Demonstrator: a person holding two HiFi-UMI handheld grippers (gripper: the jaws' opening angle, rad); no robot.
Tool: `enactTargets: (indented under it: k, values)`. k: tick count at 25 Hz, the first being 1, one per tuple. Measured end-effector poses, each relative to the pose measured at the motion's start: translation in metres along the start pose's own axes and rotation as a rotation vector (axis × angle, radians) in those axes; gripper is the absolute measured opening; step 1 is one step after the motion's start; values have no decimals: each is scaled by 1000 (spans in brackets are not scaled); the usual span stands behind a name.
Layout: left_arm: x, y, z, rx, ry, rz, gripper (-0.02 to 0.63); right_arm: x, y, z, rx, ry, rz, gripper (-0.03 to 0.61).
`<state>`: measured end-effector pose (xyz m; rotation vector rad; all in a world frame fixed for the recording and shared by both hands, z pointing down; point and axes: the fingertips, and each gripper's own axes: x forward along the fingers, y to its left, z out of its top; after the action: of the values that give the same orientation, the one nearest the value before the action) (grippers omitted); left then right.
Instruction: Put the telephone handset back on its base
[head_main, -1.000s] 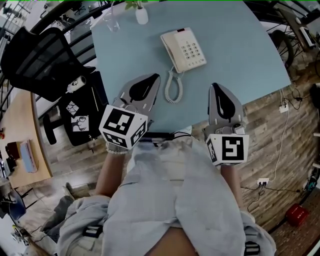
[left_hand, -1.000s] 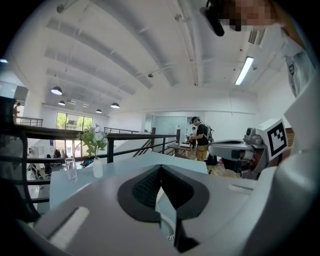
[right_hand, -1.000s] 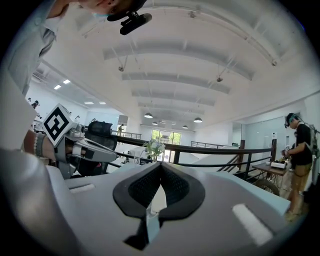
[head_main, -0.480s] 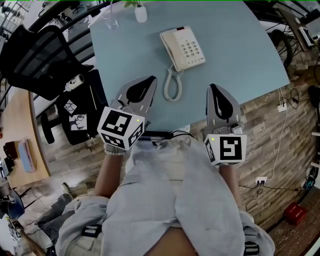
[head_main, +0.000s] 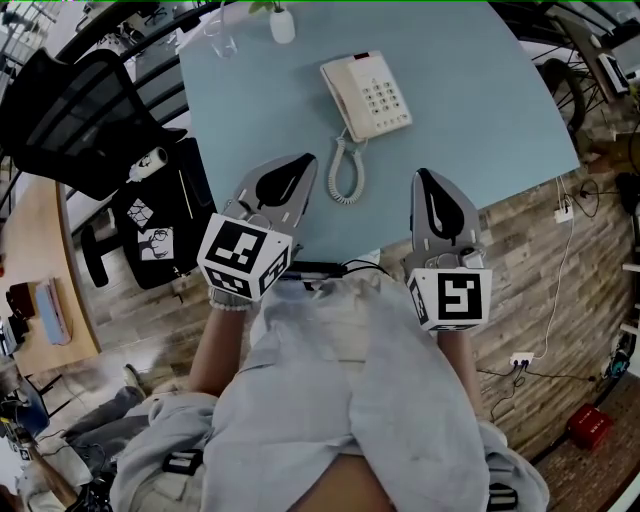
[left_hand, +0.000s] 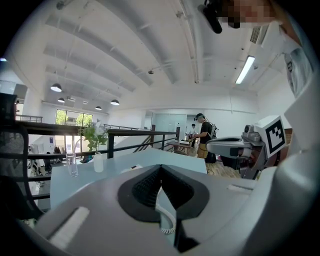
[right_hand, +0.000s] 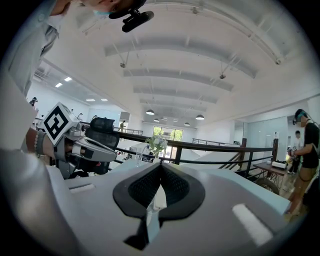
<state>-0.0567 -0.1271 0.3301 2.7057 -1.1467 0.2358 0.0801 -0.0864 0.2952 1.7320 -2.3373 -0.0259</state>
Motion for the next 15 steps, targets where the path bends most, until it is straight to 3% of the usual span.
enactTargets:
  k: [15]
  values:
    - [4, -1, -3, -8, 8, -15, 3, 0, 0, -6, -7, 19, -7, 6]
